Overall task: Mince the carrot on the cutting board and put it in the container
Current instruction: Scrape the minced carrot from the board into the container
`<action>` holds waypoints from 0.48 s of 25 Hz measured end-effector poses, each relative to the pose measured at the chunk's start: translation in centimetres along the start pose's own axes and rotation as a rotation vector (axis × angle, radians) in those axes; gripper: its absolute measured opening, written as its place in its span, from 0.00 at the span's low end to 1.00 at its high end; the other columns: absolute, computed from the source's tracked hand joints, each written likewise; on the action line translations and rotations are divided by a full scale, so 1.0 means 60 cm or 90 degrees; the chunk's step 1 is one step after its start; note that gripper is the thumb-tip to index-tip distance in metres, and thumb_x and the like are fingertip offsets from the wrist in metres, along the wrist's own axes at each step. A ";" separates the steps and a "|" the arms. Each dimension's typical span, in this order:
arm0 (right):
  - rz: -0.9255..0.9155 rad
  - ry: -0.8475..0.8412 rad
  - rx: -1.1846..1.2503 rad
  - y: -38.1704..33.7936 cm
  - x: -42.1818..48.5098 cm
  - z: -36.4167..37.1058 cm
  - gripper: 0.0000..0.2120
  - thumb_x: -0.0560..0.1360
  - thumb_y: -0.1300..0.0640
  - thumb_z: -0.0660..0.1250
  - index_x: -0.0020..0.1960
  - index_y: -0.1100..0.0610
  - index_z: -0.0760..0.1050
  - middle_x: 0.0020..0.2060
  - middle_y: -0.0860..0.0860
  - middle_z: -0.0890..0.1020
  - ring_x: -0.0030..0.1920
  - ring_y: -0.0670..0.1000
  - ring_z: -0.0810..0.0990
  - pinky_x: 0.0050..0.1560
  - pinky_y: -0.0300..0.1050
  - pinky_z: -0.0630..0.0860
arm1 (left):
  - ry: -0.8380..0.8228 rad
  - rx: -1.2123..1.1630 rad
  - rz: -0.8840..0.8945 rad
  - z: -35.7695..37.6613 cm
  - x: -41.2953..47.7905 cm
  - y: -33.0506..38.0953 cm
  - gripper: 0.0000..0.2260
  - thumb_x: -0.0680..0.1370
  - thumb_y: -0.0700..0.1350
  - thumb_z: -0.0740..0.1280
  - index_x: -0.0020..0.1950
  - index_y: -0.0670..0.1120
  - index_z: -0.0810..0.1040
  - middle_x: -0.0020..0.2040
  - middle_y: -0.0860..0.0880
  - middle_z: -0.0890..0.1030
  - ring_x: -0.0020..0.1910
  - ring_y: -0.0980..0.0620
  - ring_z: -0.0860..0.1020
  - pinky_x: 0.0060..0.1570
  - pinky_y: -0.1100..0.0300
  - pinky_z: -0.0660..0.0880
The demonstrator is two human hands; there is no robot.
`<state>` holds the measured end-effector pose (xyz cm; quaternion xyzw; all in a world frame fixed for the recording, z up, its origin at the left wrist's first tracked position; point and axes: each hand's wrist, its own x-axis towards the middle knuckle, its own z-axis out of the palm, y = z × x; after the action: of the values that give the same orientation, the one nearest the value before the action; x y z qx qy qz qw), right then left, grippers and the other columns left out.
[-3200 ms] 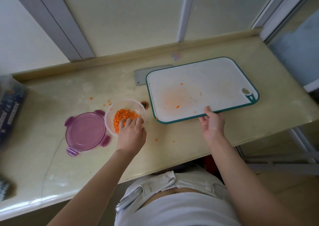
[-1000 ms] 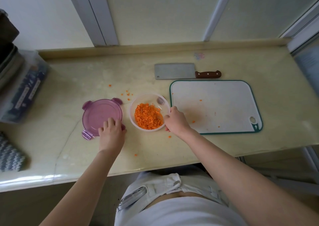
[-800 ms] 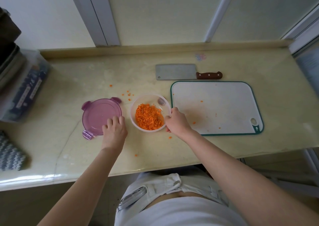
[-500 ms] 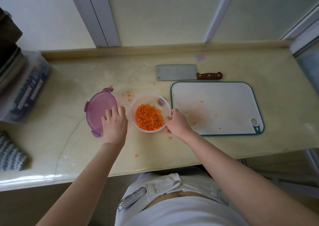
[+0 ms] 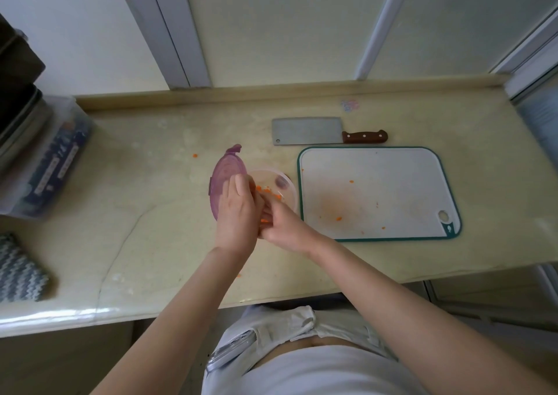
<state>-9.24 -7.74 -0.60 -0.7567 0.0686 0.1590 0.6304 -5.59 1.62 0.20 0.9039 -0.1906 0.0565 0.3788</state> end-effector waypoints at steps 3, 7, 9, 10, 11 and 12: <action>-0.018 0.153 -0.024 0.000 0.005 0.005 0.08 0.81 0.64 0.55 0.54 0.58 0.71 0.42 0.49 0.76 0.37 0.42 0.75 0.36 0.32 0.70 | -0.012 -0.113 -0.073 -0.009 0.004 0.018 0.07 0.78 0.37 0.62 0.45 0.44 0.65 0.42 0.45 0.71 0.40 0.47 0.71 0.38 0.64 0.63; 0.017 0.303 0.016 0.002 0.016 -0.003 0.06 0.79 0.63 0.58 0.52 0.64 0.73 0.45 0.57 0.80 0.44 0.53 0.81 0.44 0.43 0.80 | 0.003 -0.123 -0.081 -0.023 0.012 0.025 0.03 0.77 0.38 0.62 0.47 0.43 0.68 0.45 0.48 0.72 0.40 0.53 0.71 0.39 0.69 0.67; 0.039 0.298 0.099 -0.006 0.016 -0.018 0.09 0.79 0.66 0.58 0.56 0.64 0.73 0.45 0.55 0.81 0.42 0.50 0.83 0.46 0.43 0.81 | 0.046 -0.077 -0.069 -0.026 0.016 0.001 0.02 0.76 0.36 0.61 0.48 0.40 0.70 0.45 0.47 0.72 0.43 0.47 0.71 0.44 0.58 0.69; 0.051 0.293 0.143 -0.016 0.011 -0.027 0.09 0.80 0.66 0.56 0.57 0.64 0.72 0.43 0.54 0.80 0.39 0.48 0.82 0.43 0.41 0.81 | 0.057 -0.059 -0.081 -0.027 0.016 -0.017 0.02 0.76 0.36 0.61 0.48 0.39 0.70 0.45 0.46 0.72 0.44 0.45 0.72 0.45 0.53 0.70; 0.073 0.277 0.197 -0.020 0.008 -0.035 0.08 0.81 0.64 0.55 0.58 0.63 0.70 0.42 0.53 0.78 0.37 0.48 0.80 0.39 0.40 0.81 | 0.050 -0.042 -0.112 -0.027 0.014 -0.035 0.03 0.76 0.35 0.61 0.48 0.39 0.71 0.45 0.46 0.72 0.45 0.43 0.72 0.47 0.49 0.70; 0.099 0.258 0.259 -0.022 0.005 -0.040 0.07 0.82 0.61 0.55 0.57 0.61 0.69 0.41 0.52 0.77 0.36 0.48 0.79 0.38 0.41 0.80 | 0.035 -0.021 -0.152 -0.026 0.008 -0.052 0.04 0.76 0.36 0.61 0.49 0.39 0.71 0.46 0.45 0.72 0.47 0.42 0.72 0.49 0.48 0.70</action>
<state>-8.16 -9.80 0.92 -0.6237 0.2810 0.0354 0.7286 -3.84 4.59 -0.63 0.9120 -0.0717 0.0326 0.4025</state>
